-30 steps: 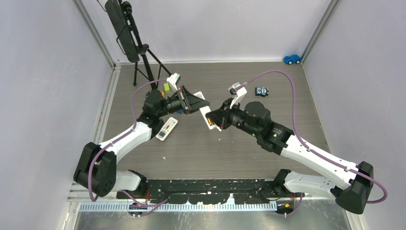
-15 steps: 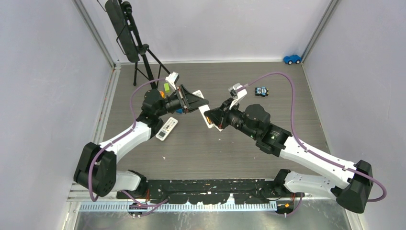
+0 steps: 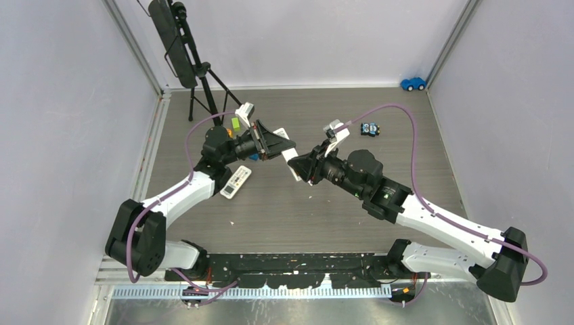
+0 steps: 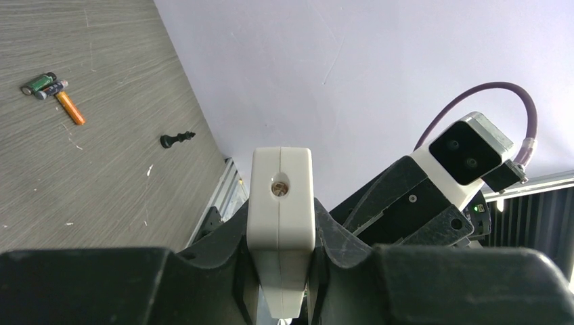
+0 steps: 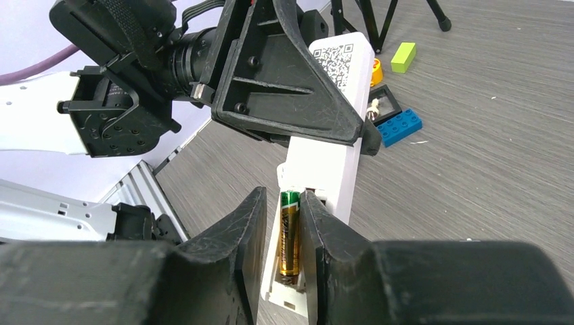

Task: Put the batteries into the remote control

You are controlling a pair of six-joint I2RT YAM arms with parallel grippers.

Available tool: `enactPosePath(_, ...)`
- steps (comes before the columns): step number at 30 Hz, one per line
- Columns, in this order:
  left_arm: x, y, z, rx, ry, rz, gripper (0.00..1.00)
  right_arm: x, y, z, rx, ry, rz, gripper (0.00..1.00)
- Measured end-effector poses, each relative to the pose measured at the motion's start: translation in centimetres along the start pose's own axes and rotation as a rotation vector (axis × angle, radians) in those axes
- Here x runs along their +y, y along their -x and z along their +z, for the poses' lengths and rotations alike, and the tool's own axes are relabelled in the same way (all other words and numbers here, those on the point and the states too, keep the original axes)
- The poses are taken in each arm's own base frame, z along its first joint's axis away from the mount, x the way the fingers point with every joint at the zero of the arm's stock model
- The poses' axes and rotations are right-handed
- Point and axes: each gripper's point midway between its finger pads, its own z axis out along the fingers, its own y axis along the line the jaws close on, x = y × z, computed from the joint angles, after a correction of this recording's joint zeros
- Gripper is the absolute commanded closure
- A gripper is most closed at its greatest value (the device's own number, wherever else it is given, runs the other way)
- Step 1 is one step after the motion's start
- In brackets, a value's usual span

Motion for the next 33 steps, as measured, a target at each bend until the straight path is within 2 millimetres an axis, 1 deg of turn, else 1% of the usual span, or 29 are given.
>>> enactPosePath(7,-0.1,0.0,0.0,0.001,-0.002,-0.014,1.00,-0.1,0.6,-0.7,-0.015,-0.015,0.006,0.69)
enactPosePath(16,-0.2,0.0,0.0,0.000,-0.003,-0.022,1.00,-0.3,0.5,-0.8,-0.013,-0.027,0.018,0.77)
enactPosePath(17,-0.2,0.0,0.0,-0.001,-0.004,-0.021,1.00,-0.3,0.5,-0.9,-0.012,-0.027,0.019,0.75)
enactPosePath(19,-0.4,0.1,0.0,-0.003,-0.011,-0.020,1.00,-0.2,0.6,-1.0,-0.015,-0.025,0.025,0.60)
enactPosePath(20,-0.5,0.1,0.0,-0.007,-0.014,-0.019,1.00,-0.1,0.8,-1.1,-0.018,-0.022,0.032,0.55)
enactPosePath(21,-0.5,0.2,0.1,-0.010,-0.015,-0.021,1.00,0.1,1.0,-1.3,-0.024,-0.016,0.040,0.52)
enactPosePath(23,-0.7,0.3,0.1,-0.015,-0.020,-0.025,1.00,0.4,1.6,-1.7,-0.042,-0.007,0.051,0.51)
enactPosePath(28,-1.6,0.5,0.1,-0.022,-0.058,-0.003,1.00,0.3,2.0,-2.9,-0.056,-0.012,0.070,0.66)
enactPosePath(33,-1.8,0.4,0.0,-0.024,-0.073,0.003,1.00,-0.1,1.0,-3.2,-0.011,-0.029,0.074,0.76)
